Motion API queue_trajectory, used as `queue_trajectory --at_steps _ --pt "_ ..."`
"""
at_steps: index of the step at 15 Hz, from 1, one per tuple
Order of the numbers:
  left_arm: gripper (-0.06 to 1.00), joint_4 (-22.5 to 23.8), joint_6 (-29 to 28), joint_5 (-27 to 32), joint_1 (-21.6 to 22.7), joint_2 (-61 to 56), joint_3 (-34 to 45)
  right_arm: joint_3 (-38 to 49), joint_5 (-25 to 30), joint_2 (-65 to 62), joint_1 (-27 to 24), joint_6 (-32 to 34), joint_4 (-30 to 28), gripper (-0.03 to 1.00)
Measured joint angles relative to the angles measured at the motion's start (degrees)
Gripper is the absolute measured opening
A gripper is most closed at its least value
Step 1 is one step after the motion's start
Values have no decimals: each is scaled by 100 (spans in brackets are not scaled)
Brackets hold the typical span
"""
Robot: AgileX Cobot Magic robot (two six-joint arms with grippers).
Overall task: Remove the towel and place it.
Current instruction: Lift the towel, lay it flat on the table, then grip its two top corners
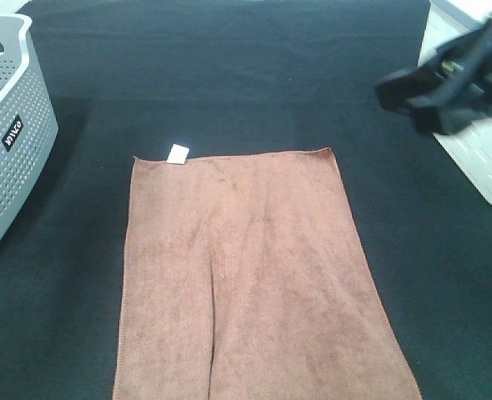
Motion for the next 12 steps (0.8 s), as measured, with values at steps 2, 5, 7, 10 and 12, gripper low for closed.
queue_trajectory --at_steps 2,5,7,10,12 --pt "90 -2590 2636 556 458 716 -1083 -888 665 865 0 418 -481 64" --pt "90 -5644 5615 888 1197 1369 -2045 -1696 1089 1587 -155 395 -602 64" --pt "90 -8852 8199 1415 2023 2017 -2985 -2429 1324 2240 -888 -86 132 64" --pt "88 -10691 9792 2114 2372 2974 -4177 -3438 1702 3048 -1942 -2246 2676 64" --pt "88 -10989 9884 2767 2378 3787 -5065 -4165 2487 3661 -2504 -3455 4360 64"
